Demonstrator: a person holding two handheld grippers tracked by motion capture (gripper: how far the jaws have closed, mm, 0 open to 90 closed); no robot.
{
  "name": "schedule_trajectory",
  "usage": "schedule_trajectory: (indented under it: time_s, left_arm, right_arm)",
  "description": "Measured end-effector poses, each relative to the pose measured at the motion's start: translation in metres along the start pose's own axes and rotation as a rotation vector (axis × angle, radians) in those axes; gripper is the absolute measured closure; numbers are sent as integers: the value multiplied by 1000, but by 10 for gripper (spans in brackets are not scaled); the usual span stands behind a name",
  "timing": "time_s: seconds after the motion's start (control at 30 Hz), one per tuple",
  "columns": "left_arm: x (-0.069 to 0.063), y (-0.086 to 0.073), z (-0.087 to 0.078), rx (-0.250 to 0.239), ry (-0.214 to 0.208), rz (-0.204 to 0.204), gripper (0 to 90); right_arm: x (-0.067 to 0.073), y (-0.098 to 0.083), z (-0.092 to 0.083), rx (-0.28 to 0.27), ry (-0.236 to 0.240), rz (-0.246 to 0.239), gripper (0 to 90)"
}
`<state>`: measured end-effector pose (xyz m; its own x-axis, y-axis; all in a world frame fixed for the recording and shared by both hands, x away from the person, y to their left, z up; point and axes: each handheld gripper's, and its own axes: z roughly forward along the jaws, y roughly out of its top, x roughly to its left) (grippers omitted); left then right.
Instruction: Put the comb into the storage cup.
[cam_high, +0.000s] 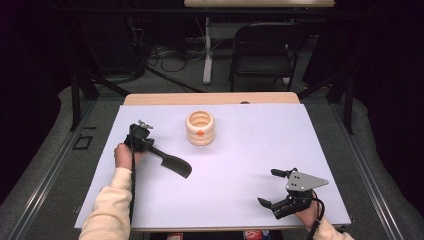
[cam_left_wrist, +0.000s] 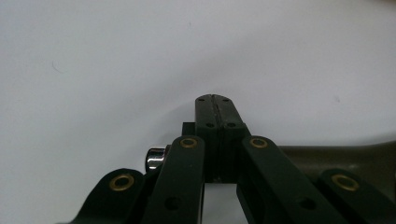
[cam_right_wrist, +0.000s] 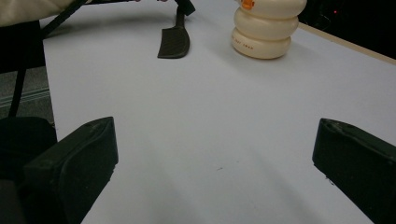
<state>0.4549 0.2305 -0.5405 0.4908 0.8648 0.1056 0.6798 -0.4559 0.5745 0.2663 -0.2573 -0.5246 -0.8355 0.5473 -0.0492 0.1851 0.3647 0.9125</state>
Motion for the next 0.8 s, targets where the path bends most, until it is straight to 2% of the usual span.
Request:
schedule_trajectory:
  time_s: [0.33, 0.5, 0.8]
  left_arm:
    - [3, -6, -4, 11, -10, -6, 899]
    - [3, -10, -5, 32, -18, 6, 899]
    - [3, -14, -9, 31, -24, 6, 899]
  right_arm:
    - [0, 0, 1, -2, 2, 3, 0]
    - [-1, 0, 1, 1, 1, 4, 0]
    - [0, 0, 1, 0, 2, 5, 0]
